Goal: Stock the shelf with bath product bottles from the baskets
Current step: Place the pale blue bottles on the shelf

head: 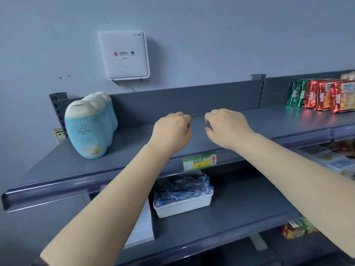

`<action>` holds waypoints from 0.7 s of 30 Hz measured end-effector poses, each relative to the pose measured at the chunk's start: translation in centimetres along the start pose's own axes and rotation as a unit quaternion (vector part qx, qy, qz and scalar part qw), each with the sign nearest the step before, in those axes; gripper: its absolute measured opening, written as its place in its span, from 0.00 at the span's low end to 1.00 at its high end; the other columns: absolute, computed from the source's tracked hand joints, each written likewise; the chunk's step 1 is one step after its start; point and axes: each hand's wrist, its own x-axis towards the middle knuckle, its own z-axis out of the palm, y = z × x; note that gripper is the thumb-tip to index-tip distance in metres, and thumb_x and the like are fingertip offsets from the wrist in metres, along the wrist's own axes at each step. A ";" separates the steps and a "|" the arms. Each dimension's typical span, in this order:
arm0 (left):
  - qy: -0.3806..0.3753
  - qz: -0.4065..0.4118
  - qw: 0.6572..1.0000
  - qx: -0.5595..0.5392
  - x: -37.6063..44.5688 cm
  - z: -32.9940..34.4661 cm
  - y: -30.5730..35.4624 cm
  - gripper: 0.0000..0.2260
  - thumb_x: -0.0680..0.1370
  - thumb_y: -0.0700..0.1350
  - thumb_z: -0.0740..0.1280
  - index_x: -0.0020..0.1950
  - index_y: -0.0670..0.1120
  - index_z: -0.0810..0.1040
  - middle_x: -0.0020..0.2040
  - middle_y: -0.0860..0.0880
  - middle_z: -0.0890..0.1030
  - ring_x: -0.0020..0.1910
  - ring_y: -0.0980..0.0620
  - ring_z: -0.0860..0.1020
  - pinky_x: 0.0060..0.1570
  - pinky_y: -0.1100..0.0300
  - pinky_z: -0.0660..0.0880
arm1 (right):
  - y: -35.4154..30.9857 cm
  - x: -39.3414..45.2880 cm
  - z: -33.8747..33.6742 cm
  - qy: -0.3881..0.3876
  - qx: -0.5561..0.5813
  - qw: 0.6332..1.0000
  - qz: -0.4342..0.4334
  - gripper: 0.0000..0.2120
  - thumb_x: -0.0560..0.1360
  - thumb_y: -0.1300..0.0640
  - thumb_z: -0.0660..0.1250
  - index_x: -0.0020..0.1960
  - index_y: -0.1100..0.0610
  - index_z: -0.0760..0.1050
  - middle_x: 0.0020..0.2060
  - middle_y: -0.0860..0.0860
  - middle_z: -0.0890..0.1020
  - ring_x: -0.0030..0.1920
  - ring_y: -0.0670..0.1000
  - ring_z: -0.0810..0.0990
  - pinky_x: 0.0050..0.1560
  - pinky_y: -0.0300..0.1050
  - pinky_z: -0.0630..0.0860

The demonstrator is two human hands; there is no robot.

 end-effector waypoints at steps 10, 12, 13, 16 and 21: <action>-0.073 0.194 0.977 -0.051 2.5 8.0 19.4 0.09 0.77 0.45 0.59 0.52 0.44 0.76 0.51 0.48 0.78 0.50 0.46 0.75 0.39 0.58 0.66 | 14.0 -14.6 -0.6 -0.081 -0.102 0.984 0.121 0.10 0.78 0.54 0.58 0.54 0.58 0.72 0.52 0.53 0.77 0.55 0.56 0.75 0.41 0.46 0.64; -0.089 0.231 0.967 -0.061 2.3 9.4 23.4 0.09 0.77 0.46 0.59 0.53 0.44 0.75 0.52 0.48 0.78 0.51 0.46 0.75 0.40 0.58 0.65 | 16.5 -18.1 -0.7 -0.103 -0.111 0.977 0.147 0.10 0.78 0.54 0.58 0.55 0.58 0.72 0.53 0.53 0.77 0.56 0.56 0.75 0.40 0.46 0.64; -0.099 0.247 0.962 -0.062 2.1 10.0 25.3 0.09 0.78 0.46 0.59 0.53 0.44 0.75 0.52 0.48 0.78 0.52 0.46 0.75 0.40 0.58 0.66 | 17.7 -19.8 -0.7 -0.116 -0.115 0.974 0.158 0.10 0.79 0.54 0.57 0.55 0.58 0.72 0.53 0.53 0.77 0.55 0.56 0.75 0.40 0.46 0.64; -0.129 0.285 0.947 -0.067 1.5 12.1 31.1 0.10 0.78 0.45 0.59 0.54 0.43 0.75 0.52 0.47 0.78 0.52 0.46 0.75 0.40 0.58 0.66 | 21.1 -24.7 -0.9 -0.153 -0.125 0.962 0.190 0.10 0.79 0.54 0.57 0.55 0.59 0.71 0.52 0.54 0.77 0.53 0.57 0.76 0.38 0.45 0.64; -0.176 0.324 0.925 -0.088 0.0 15.5 40.7 0.08 0.77 0.44 0.59 0.50 0.43 0.75 0.49 0.46 0.78 0.50 0.44 0.76 0.41 0.56 0.69 | 26.4 -33.1 -1.1 -0.197 -0.125 0.941 0.246 0.09 0.78 0.56 0.58 0.54 0.58 0.72 0.51 0.53 0.77 0.54 0.56 0.76 0.38 0.46 0.65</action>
